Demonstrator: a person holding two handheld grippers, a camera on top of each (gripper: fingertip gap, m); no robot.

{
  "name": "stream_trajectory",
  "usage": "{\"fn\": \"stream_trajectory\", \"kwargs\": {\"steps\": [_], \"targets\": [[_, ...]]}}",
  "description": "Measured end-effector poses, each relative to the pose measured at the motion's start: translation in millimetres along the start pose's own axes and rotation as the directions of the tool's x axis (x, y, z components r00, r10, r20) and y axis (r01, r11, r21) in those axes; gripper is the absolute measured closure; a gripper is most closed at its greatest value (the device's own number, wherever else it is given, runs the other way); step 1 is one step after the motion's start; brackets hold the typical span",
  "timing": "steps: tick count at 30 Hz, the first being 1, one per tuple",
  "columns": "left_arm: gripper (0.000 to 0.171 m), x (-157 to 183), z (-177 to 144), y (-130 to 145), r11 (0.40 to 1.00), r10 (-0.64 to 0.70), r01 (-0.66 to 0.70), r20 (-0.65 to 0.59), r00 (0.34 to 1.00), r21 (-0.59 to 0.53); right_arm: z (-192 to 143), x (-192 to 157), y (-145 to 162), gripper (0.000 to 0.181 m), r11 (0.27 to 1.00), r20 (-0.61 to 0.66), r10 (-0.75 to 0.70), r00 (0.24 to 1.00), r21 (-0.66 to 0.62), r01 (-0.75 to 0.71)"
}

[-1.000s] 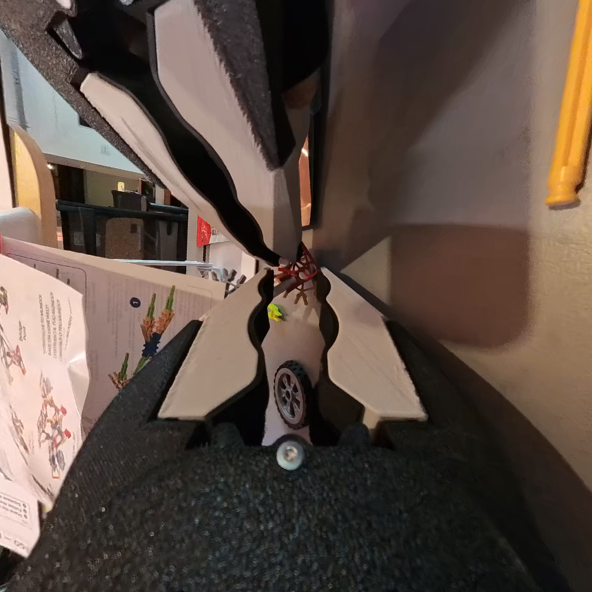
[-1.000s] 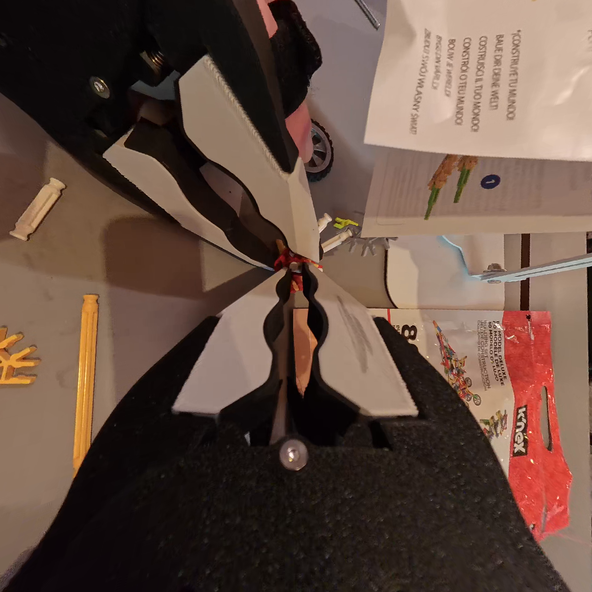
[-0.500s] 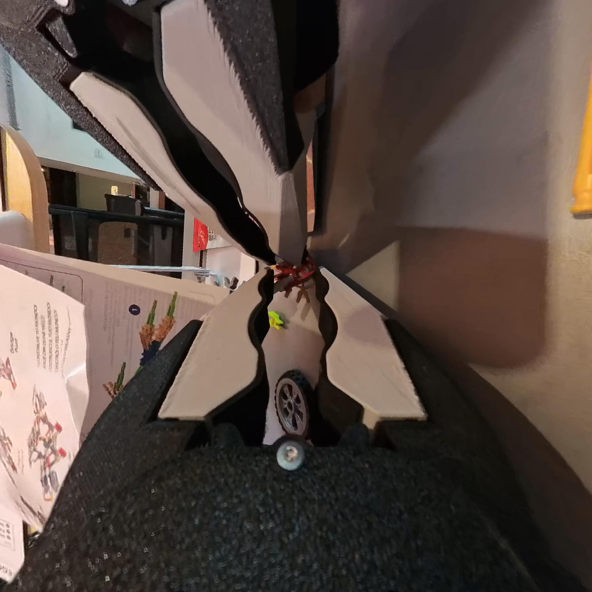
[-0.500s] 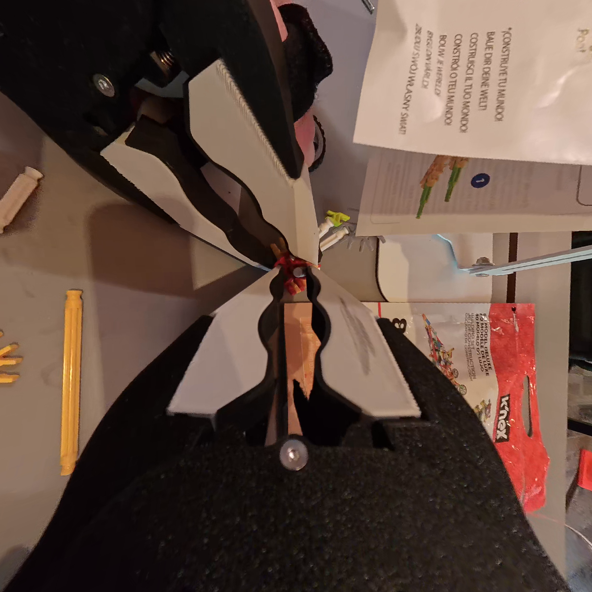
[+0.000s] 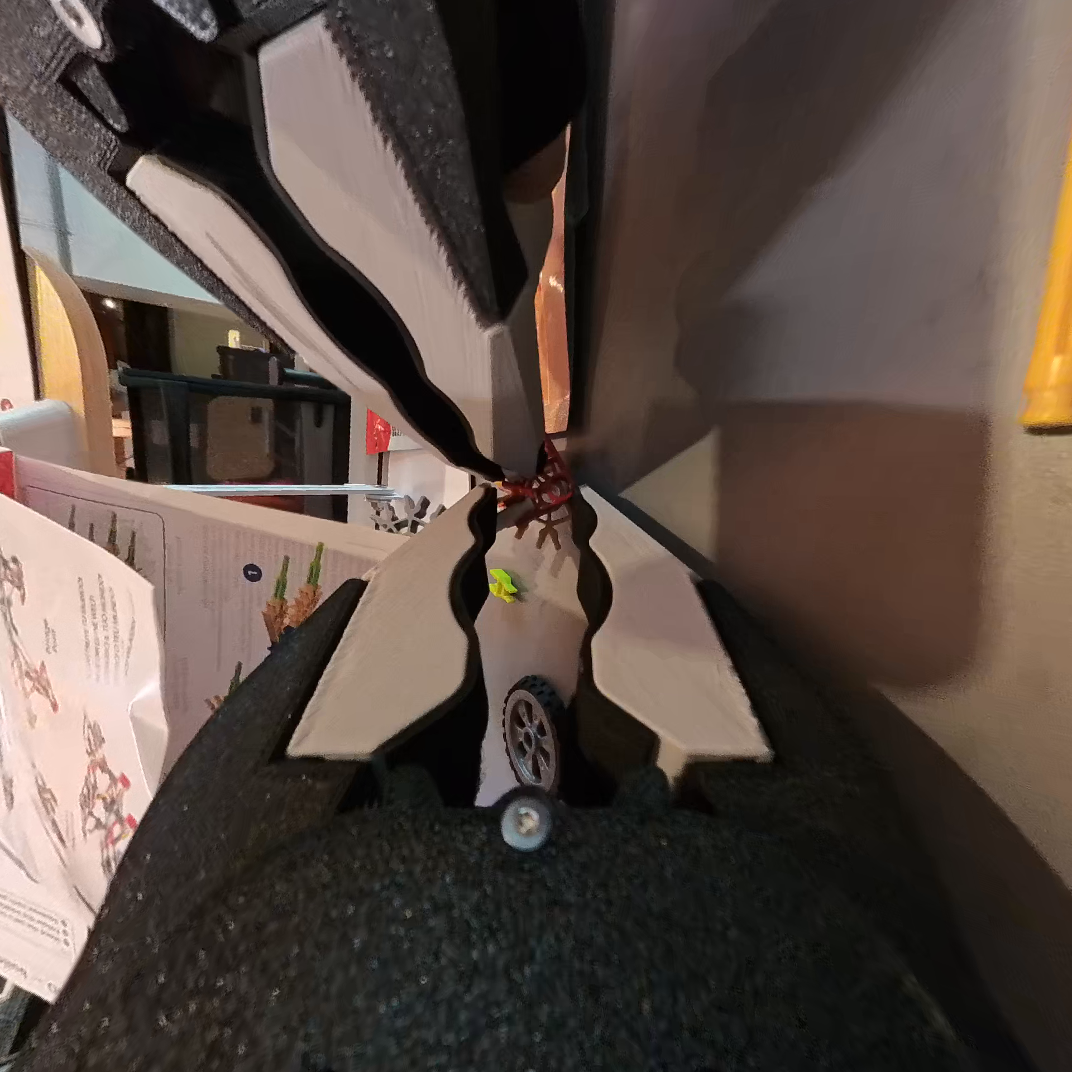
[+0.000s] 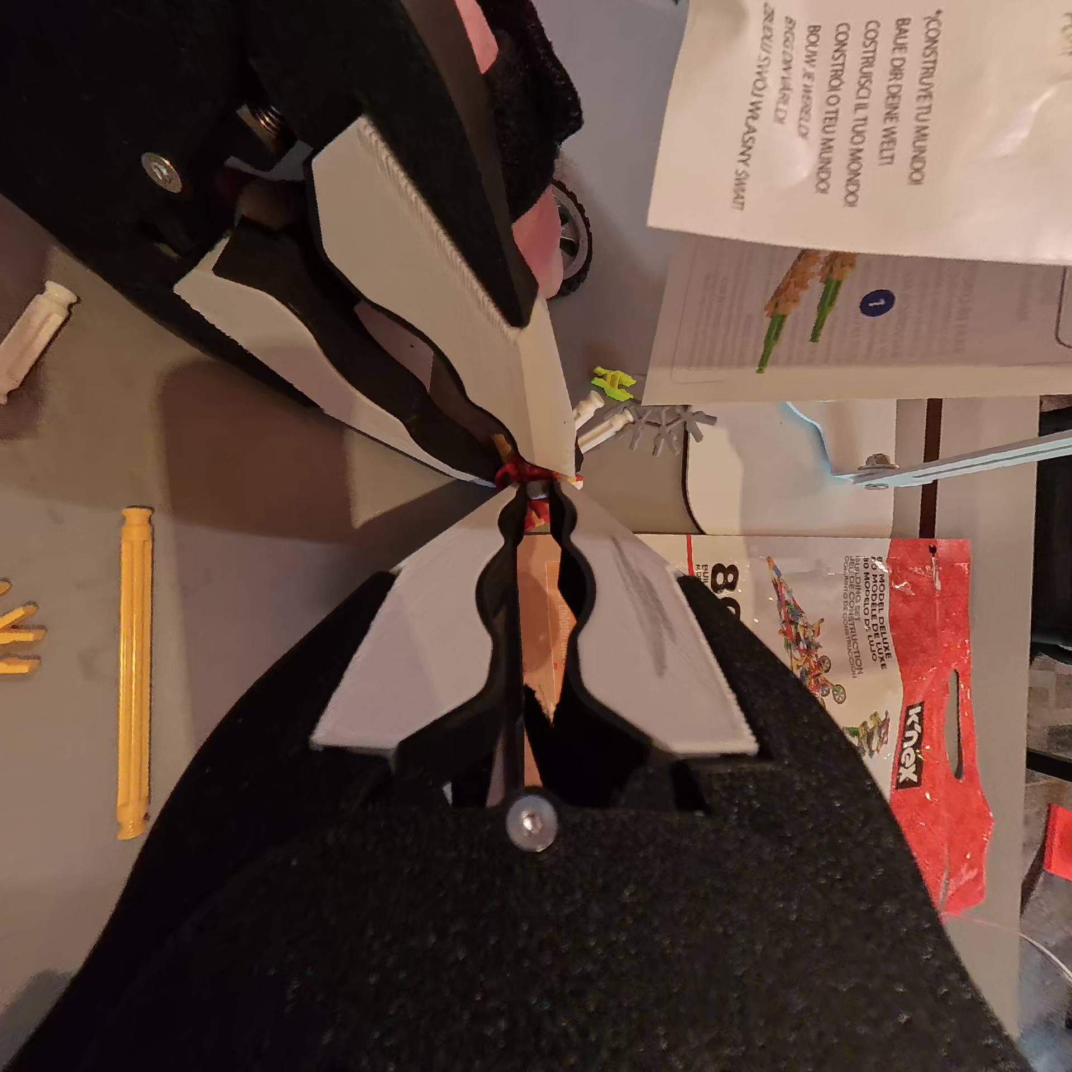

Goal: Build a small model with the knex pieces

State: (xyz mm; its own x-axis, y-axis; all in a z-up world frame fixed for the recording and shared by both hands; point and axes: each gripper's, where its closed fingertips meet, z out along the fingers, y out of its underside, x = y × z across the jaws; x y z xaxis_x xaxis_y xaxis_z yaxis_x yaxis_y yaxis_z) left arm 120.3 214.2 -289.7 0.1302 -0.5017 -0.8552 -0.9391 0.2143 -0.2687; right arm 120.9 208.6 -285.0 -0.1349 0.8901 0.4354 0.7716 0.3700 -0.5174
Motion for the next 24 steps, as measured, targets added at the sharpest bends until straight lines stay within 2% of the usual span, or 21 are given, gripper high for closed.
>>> {"fn": "stream_trajectory", "kwargs": {"steps": [24], "targets": [[0.149, -1.5, 3.3, 0.6, 0.996, -0.086, 0.085, -0.04, 0.995, -0.025, 3.5, -1.8, 0.6, 0.169, 0.996, -0.044, -0.053, 0.998, -0.07, 0.05]]}}
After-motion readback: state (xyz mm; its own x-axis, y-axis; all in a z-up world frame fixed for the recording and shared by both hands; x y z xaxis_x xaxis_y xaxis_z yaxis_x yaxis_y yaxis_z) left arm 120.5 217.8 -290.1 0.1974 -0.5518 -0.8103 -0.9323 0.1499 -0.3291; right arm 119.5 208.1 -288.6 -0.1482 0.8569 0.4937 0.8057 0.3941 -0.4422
